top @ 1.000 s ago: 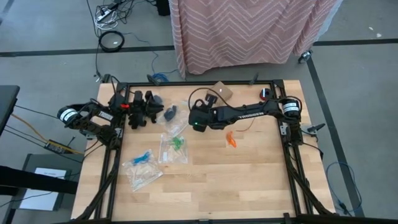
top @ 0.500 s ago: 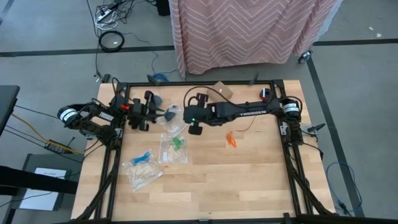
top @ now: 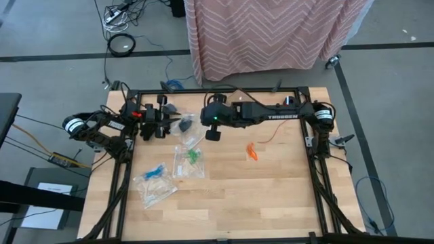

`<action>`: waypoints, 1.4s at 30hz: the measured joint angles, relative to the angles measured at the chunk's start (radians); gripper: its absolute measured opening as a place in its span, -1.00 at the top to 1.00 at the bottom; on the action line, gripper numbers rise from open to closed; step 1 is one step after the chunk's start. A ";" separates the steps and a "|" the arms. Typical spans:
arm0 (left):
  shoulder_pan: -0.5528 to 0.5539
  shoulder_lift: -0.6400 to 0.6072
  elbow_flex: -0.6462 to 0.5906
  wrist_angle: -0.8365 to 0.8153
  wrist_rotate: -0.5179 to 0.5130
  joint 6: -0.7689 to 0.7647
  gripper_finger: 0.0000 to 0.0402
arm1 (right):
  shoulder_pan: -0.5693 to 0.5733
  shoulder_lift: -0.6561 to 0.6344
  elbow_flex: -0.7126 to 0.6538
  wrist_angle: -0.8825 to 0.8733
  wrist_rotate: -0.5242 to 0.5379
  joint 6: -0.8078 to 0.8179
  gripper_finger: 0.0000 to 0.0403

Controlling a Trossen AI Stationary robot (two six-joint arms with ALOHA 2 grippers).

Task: Sort rubber bands
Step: Open the transparent zip bag

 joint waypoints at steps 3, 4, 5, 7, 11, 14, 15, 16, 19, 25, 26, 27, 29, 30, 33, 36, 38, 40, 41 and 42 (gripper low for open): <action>0.000 0.000 0.006 -0.008 -0.011 0.004 0.55 | 0.002 -0.002 0.000 -0.006 -0.016 -0.002 1.00; 0.000 0.000 0.008 -0.007 -0.016 0.003 0.55 | 0.001 -0.002 0.000 -0.009 -0.016 -0.003 1.00; 0.000 0.000 0.009 -0.005 -0.017 -0.002 0.55 | -0.001 -0.002 0.000 -0.009 -0.016 -0.003 1.00; 0.000 0.000 0.009 0.008 -0.018 -0.017 0.55 | -0.005 -0.002 0.000 -0.010 -0.019 -0.003 1.00; -0.001 0.000 0.009 0.009 -0.018 -0.023 0.55 | -0.013 -0.002 0.000 -0.006 -0.035 -0.003 1.00; -0.003 0.000 0.009 0.010 -0.018 -0.008 0.55 | -0.022 -0.002 0.000 0.006 -0.046 -0.003 1.00; -0.006 0.000 0.009 0.009 -0.018 0.006 0.55 | -0.025 -0.002 0.000 0.007 -0.055 -0.003 1.00; -0.008 0.000 0.009 0.009 -0.018 0.020 0.55 | -0.030 -0.002 -0.001 0.007 -0.070 -0.003 1.00; -0.018 0.000 0.009 0.009 -0.025 0.056 0.55 | -0.036 -0.002 -0.001 0.007 -0.095 0.000 1.00; -0.021 0.000 0.009 0.010 -0.037 0.058 0.55 | -0.044 -0.002 -0.001 0.007 -0.116 -0.001 1.00; -0.021 0.000 0.009 0.010 -0.040 0.058 0.55 | -0.045 -0.002 -0.001 0.007 -0.129 -0.001 1.00; -0.021 0.000 0.009 0.010 -0.044 0.058 0.55 | -0.047 -0.002 -0.001 0.007 -0.141 -0.001 1.00; -0.021 0.000 0.009 0.010 -0.050 0.058 0.55 | -0.047 -0.002 -0.001 0.010 -0.147 -0.001 1.00; -0.021 0.000 0.009 0.010 -0.050 0.058 0.55 | -0.047 -0.002 -0.001 0.010 -0.147 -0.001 1.00; -0.021 0.000 0.009 0.007 -0.050 0.056 0.55 | -0.047 -0.002 -0.001 0.010 -0.148 -0.001 1.00; -0.021 0.000 0.009 0.007 -0.050 0.056 0.55 | -0.047 -0.002 -0.001 0.010 -0.151 -0.001 1.00; -0.021 0.000 0.009 0.006 -0.050 0.053 0.55 | -0.046 -0.002 -0.002 0.010 -0.151 -0.002 1.00; -0.021 0.000 0.009 0.004 -0.050 0.048 0.55 | -0.047 -0.002 -0.002 0.010 -0.150 -0.002 1.00; -0.024 0.000 0.009 0.003 -0.050 0.048 0.55 | -0.047 -0.002 -0.002 0.010 -0.150 -0.002 1.00; -0.027 0.000 0.009 0.003 -0.050 0.048 0.55 | -0.047 -0.002 -0.002 0.010 -0.150 -0.002 1.00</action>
